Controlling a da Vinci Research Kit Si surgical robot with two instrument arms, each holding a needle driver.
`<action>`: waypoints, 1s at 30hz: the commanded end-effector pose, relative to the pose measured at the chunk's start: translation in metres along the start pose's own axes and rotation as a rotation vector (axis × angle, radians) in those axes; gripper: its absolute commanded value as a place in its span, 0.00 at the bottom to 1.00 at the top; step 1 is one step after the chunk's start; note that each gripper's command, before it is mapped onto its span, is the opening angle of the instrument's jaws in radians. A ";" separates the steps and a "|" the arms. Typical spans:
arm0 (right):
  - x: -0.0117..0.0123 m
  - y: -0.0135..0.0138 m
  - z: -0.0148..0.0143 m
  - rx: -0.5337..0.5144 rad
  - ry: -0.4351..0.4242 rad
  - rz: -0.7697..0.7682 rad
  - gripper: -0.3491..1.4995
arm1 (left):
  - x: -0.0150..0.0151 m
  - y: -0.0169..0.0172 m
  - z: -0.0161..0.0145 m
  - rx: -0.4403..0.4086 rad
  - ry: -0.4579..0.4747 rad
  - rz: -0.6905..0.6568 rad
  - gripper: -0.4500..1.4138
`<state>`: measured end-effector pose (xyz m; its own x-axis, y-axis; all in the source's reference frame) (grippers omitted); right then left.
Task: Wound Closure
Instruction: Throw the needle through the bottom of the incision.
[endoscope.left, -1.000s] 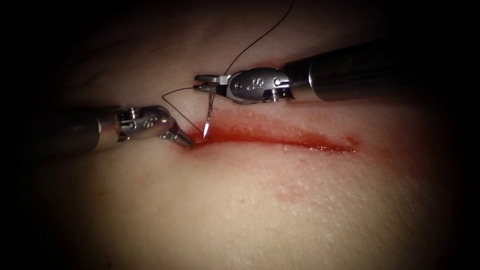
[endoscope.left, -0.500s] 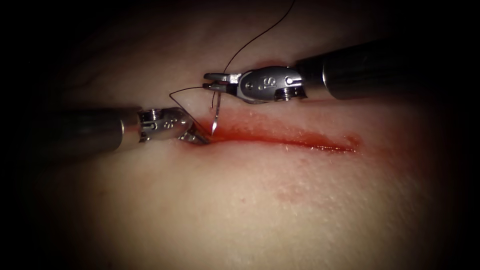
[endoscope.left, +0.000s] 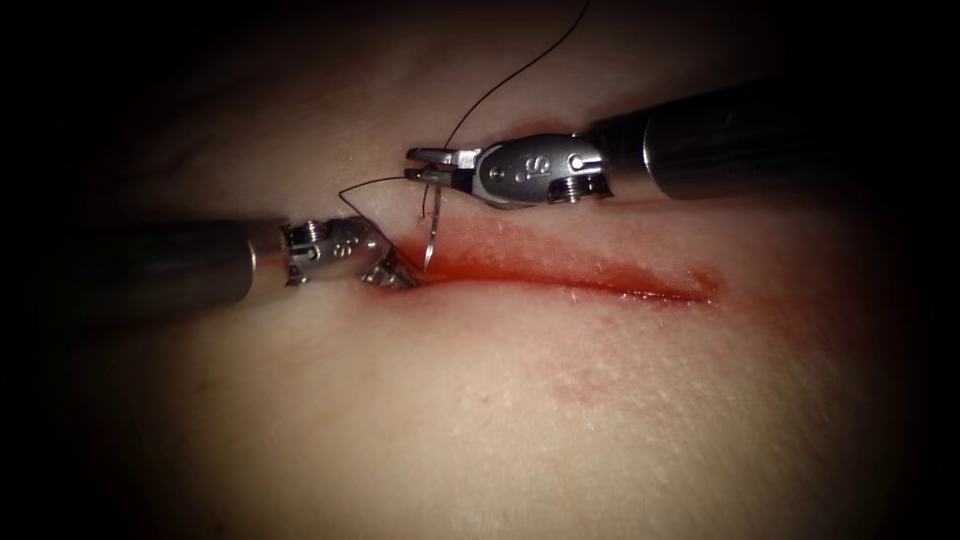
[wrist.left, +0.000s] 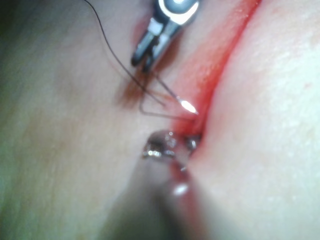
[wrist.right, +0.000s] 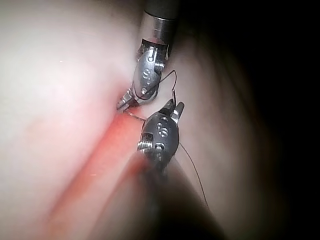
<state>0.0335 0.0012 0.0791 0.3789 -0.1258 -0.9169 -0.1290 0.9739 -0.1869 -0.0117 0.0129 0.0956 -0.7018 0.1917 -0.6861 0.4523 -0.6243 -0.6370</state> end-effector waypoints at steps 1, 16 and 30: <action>-0.0003 -0.0003 0.0006 0.000 0.002 -0.005 0.00 | 0.0001 -0.0002 0.0007 -0.018 -0.001 0.000 0.05; -0.0004 -0.0005 0.0010 0.004 0.014 -0.007 0.00 | -0.0003 0.0020 0.0002 -0.147 0.023 -0.015 0.05; -0.0014 -0.0028 0.0025 0.024 0.009 -0.048 0.00 | -0.0001 0.0024 -0.0003 -0.128 0.035 0.002 0.05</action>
<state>0.0349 -0.0005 0.0811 0.3757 -0.1733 -0.9104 -0.0922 0.9705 -0.2228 -0.0099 0.0117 0.0934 -0.6836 0.2172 -0.6968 0.5212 -0.5230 -0.6744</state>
